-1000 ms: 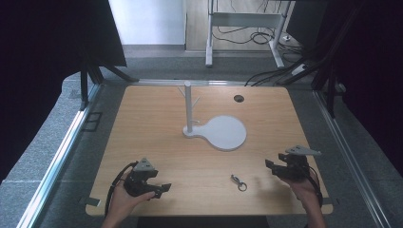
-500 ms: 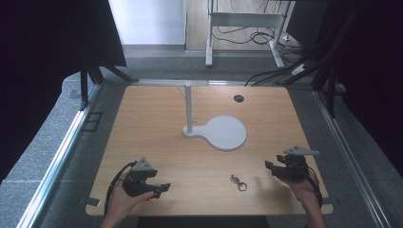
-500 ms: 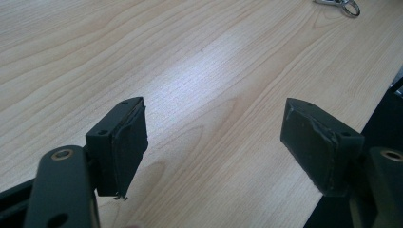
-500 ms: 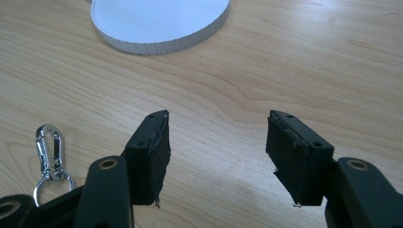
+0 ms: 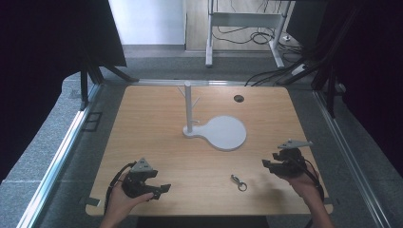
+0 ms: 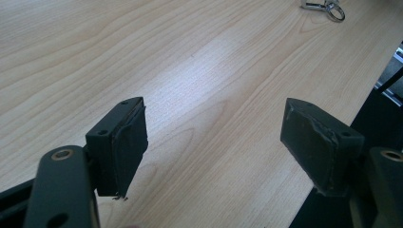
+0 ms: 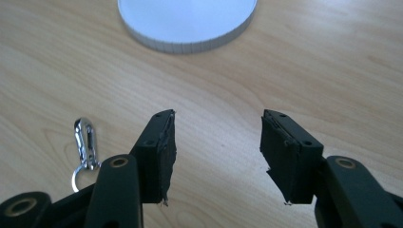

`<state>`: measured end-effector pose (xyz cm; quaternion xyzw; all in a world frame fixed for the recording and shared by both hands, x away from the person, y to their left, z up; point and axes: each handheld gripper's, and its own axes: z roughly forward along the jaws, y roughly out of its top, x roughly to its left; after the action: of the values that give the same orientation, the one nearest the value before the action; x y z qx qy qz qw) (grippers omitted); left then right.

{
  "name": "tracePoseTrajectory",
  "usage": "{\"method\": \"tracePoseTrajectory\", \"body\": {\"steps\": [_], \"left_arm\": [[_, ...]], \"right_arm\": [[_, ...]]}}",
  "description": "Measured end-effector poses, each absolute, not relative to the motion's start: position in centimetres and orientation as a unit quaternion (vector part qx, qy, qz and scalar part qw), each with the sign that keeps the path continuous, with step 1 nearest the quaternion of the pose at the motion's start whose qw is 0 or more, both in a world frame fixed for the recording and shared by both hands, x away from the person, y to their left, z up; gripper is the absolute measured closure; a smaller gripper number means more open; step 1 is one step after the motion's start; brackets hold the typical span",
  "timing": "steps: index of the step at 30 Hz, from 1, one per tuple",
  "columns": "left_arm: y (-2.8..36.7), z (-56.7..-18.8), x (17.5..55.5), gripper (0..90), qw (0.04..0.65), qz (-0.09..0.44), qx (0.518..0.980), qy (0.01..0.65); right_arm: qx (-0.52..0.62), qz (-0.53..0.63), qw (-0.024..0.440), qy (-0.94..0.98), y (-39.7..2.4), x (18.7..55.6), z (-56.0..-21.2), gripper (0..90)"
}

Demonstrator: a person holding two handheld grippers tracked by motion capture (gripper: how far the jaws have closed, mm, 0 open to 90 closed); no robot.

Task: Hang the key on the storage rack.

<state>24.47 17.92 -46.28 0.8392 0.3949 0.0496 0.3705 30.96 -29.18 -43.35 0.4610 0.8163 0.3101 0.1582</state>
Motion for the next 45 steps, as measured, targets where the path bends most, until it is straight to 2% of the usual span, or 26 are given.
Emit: {"method": "tracePoseTrajectory", "body": {"steps": [9,45], "left_arm": [[18.0,-45.9,24.3,24.5,0.375,0.052,0.838,0.393],[17.9,-46.0,24.2,24.2,0.369,0.047,0.842,0.390]], "right_arm": [[0.442,0.276,0.129,0.844,-28.3,31.9,-42.1,50.0],[0.386,0.241,0.107,0.884,-23.7,33.3,-41.3,50.5]]}}
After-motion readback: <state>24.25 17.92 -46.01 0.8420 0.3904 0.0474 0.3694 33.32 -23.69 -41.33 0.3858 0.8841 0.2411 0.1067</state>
